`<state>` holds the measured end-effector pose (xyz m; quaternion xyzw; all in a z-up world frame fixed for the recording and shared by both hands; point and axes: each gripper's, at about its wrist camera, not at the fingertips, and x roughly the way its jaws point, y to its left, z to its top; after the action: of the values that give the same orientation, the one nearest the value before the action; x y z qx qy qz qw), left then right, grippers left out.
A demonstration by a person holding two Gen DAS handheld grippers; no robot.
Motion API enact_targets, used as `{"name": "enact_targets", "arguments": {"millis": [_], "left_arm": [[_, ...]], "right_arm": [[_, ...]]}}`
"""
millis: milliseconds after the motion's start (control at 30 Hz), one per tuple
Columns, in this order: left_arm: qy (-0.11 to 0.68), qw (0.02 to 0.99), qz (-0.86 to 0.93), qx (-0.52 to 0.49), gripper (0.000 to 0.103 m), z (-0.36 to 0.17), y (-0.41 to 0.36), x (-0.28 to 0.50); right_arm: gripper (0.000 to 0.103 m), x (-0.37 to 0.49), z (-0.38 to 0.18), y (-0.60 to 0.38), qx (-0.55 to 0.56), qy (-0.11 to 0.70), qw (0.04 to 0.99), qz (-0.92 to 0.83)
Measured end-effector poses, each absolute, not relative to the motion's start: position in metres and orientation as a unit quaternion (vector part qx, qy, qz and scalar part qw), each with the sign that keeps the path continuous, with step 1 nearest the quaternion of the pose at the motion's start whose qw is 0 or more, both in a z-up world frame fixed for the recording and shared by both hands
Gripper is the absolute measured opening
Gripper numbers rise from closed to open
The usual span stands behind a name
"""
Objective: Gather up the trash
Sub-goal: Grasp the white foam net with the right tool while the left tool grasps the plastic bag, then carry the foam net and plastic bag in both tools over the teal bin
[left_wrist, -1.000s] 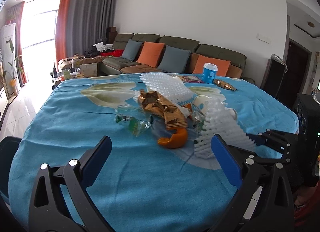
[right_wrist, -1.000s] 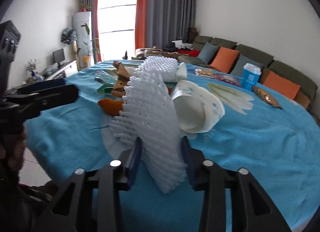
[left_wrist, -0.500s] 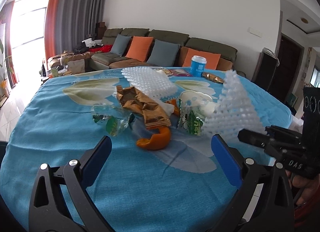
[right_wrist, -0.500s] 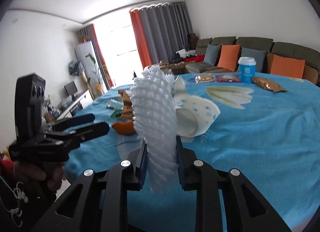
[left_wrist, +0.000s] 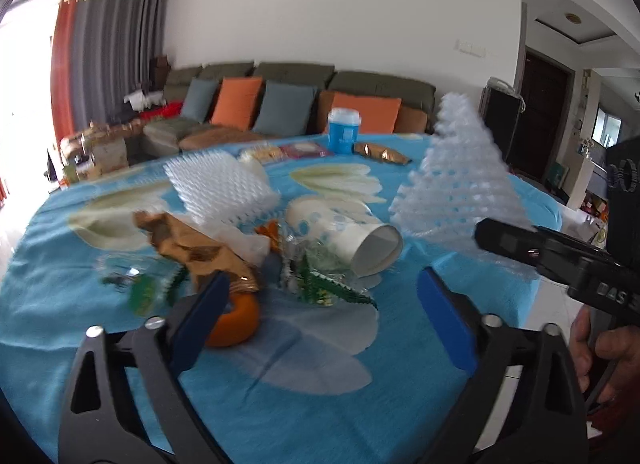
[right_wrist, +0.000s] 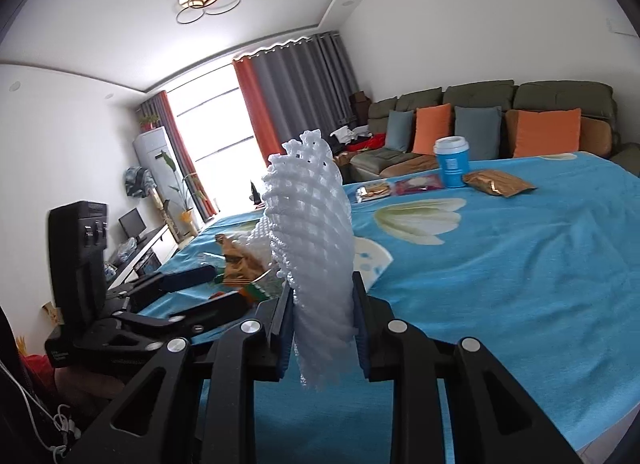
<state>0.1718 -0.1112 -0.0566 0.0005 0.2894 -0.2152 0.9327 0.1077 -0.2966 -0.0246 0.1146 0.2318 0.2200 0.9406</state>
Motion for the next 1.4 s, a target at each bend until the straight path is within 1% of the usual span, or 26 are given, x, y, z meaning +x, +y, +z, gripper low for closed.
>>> {"name": "enact_targets", "arguments": {"millis": [33,67,100,200,233,300,367,433,600,633,1000,1200,1400], "left_arm": [[0.298,0.929,-0.220,-0.007,0.075,-0.059,-0.112,0.178],[0.309,0.925,-0.222,-0.015,0.073,-0.063,-0.114,0.184],[0.319,0.921,-0.222,-0.020,0.069,-0.065,-0.117,0.190],[0.339,0.915,-0.218,-0.025,0.065,-0.072,-0.123,0.203],[0.348,0.911,-0.219,-0.025,0.058,-0.075,-0.125,0.208],[0.362,0.907,-0.214,-0.021,0.051,-0.080,-0.130,0.211],[0.366,0.906,-0.212,-0.021,0.048,-0.084,-0.129,0.213],[0.372,0.904,-0.209,-0.020,0.034,-0.088,-0.128,0.214],[0.371,0.903,-0.213,-0.041,0.031,-0.090,-0.116,0.207],[0.365,0.905,-0.213,-0.045,0.029,-0.088,-0.112,0.205],[0.280,0.941,-0.184,-0.048,0.029,-0.050,-0.074,0.157],[0.242,0.962,-0.111,-0.060,0.029,-0.030,-0.023,0.124],[0.221,0.971,-0.040,-0.078,0.029,-0.020,0.034,0.084]], "right_arm": [[0.024,0.108,-0.025,-0.298,0.115,0.233,0.940,0.220],[0.024,0.106,-0.025,-0.298,0.116,0.233,0.940,0.218],[0.024,0.105,-0.026,-0.298,0.117,0.234,0.940,0.219],[0.024,0.105,-0.026,-0.299,0.118,0.234,0.940,0.219],[0.024,0.105,-0.026,-0.299,0.118,0.234,0.940,0.220],[0.024,0.104,-0.026,-0.299,0.120,0.233,0.940,0.220],[0.025,0.104,-0.025,-0.299,0.120,0.234,0.939,0.220],[0.025,0.104,-0.025,-0.299,0.120,0.233,0.940,0.221],[0.025,0.101,-0.022,-0.298,0.117,0.228,0.941,0.222],[0.025,0.101,-0.021,-0.297,0.115,0.227,0.941,0.223],[0.025,0.101,-0.003,-0.261,0.098,0.201,0.934,0.278],[0.025,0.108,0.004,-0.223,0.085,0.196,0.922,0.321],[0.025,0.109,0.011,-0.176,0.060,0.198,0.907,0.367]]}}
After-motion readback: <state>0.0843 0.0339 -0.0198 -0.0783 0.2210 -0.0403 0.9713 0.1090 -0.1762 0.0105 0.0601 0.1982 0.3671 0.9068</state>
